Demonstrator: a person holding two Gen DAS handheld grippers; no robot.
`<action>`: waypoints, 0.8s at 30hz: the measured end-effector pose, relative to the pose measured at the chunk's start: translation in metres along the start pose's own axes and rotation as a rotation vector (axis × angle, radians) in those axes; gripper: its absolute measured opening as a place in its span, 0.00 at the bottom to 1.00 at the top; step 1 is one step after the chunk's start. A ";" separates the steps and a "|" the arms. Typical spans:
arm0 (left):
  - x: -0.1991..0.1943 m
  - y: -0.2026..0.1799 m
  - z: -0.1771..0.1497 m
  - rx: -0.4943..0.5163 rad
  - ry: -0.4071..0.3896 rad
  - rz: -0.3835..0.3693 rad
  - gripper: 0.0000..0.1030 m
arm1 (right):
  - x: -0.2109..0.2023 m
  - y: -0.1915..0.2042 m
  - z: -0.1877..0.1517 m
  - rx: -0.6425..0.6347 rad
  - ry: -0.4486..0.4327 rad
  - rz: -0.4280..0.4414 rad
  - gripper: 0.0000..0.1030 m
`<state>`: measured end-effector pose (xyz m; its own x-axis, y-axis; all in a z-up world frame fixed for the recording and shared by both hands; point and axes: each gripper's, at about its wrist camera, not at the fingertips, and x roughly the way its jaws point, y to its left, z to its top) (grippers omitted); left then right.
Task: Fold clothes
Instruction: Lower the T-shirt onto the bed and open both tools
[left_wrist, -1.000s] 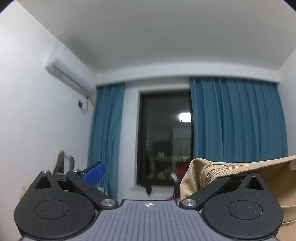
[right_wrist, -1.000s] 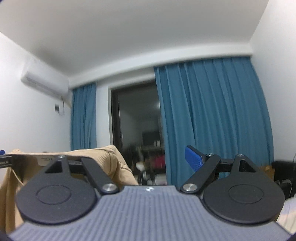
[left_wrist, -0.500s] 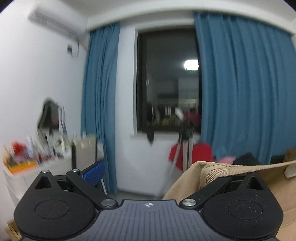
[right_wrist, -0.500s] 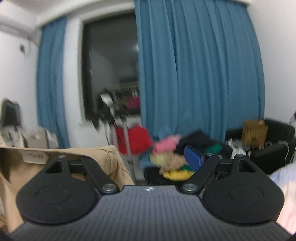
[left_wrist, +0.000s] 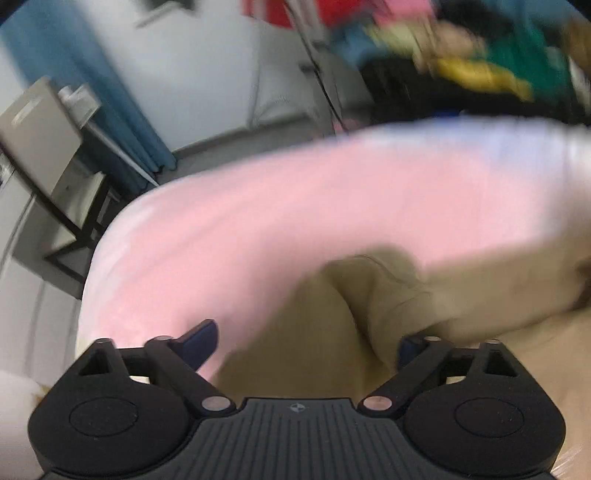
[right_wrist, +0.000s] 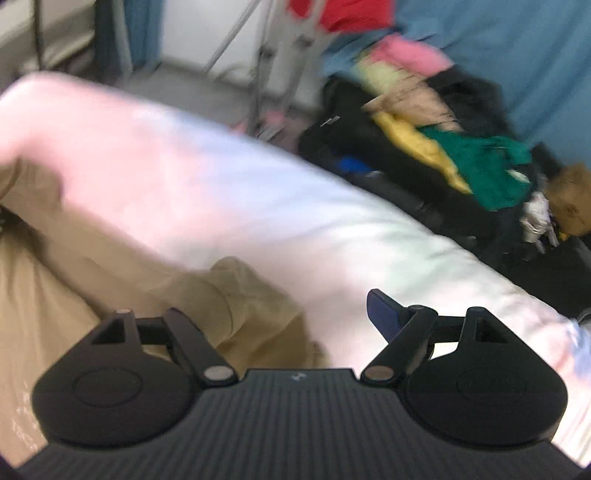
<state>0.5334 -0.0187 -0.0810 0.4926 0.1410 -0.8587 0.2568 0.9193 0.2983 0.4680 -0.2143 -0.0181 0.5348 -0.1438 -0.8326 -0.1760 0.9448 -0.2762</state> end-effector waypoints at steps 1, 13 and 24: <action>0.001 0.000 -0.001 0.014 0.001 -0.016 0.96 | 0.001 0.005 0.005 -0.006 0.003 0.012 0.79; -0.132 0.050 -0.089 -0.185 -0.455 -0.170 1.00 | -0.079 0.010 -0.026 0.183 -0.207 0.164 0.90; -0.261 0.019 -0.335 -0.392 -0.569 -0.118 1.00 | -0.182 0.040 -0.174 0.532 -0.478 0.185 0.90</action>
<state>0.1310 0.0849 0.0089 0.8662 -0.0833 -0.4927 0.0688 0.9965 -0.0475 0.2194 -0.2017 0.0390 0.8583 0.0604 -0.5096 0.0620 0.9736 0.2197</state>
